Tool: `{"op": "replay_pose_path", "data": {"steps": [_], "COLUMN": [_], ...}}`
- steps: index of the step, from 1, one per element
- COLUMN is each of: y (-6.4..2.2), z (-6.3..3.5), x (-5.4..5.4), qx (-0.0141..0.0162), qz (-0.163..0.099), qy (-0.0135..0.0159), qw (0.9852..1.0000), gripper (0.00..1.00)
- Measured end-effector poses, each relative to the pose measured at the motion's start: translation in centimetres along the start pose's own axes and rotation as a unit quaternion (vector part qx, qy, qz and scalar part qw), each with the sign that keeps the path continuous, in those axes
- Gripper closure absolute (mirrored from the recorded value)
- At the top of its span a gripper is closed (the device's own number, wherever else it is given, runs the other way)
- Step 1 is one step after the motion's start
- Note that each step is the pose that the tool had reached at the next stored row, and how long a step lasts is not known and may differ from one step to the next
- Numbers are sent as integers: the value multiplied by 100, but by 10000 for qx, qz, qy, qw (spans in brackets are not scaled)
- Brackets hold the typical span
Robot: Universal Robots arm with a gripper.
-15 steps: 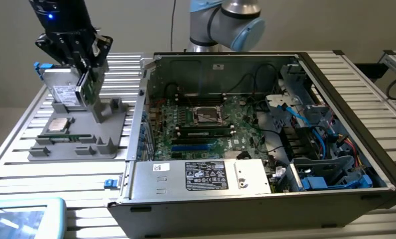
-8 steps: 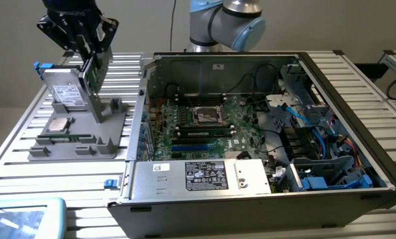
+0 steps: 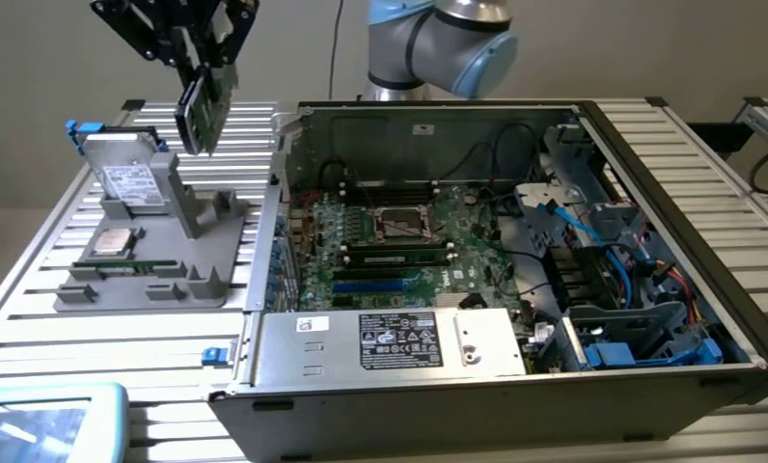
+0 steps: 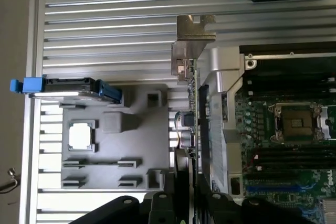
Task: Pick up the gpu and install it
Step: 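Pick up the gpu and move the gpu toward the slot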
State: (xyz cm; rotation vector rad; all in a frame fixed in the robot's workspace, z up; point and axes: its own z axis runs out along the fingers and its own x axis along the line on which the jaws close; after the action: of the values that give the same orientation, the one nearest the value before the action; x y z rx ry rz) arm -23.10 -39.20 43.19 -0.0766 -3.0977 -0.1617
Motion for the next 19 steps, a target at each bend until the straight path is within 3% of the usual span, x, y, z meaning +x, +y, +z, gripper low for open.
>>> {"op": "replay_pose_path", "data": {"steps": [5,19], "y": [22,47], "z": [-114,-144], "x": [-222,-856], "qx": [0,1], "qz": [0,3], "qy": [5,29], "qw": [10000,10000], "gripper": [73,73]}}
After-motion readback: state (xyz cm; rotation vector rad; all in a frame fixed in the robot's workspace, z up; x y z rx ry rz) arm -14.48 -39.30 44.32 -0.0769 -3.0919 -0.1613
